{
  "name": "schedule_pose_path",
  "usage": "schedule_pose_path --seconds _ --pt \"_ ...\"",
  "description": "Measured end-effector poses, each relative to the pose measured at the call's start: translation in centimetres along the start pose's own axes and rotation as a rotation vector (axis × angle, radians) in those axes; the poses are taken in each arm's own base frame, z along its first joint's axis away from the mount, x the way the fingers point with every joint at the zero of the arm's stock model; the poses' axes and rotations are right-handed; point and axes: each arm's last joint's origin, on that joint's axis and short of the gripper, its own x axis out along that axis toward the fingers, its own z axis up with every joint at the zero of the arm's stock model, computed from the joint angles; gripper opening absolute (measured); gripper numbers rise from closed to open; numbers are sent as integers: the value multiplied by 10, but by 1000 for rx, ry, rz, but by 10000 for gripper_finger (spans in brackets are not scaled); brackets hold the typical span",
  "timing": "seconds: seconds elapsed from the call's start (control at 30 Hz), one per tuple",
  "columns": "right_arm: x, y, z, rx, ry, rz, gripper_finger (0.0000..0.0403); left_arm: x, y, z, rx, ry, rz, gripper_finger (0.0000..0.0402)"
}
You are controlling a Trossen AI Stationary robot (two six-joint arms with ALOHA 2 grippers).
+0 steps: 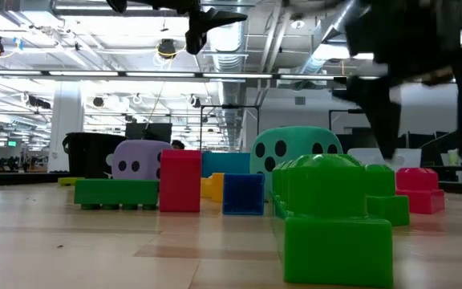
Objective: Pick & Place Toys
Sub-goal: Put the large red game piece into the transparent bin
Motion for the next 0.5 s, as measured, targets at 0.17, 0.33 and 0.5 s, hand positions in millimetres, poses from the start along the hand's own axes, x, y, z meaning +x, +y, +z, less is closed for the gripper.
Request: schedule_pose_path --seconds 0.17,0.33,0.5 --pt "22 -6 3 16 56 68 305 0 0 0 0 1 0 205" --pt "34 -6 6 0 74 71 305 0 -2 -1 1 3 -5 204" --pt "33 -9 8 1 52 28 292 1 -4 -3 3 9 -14 204"
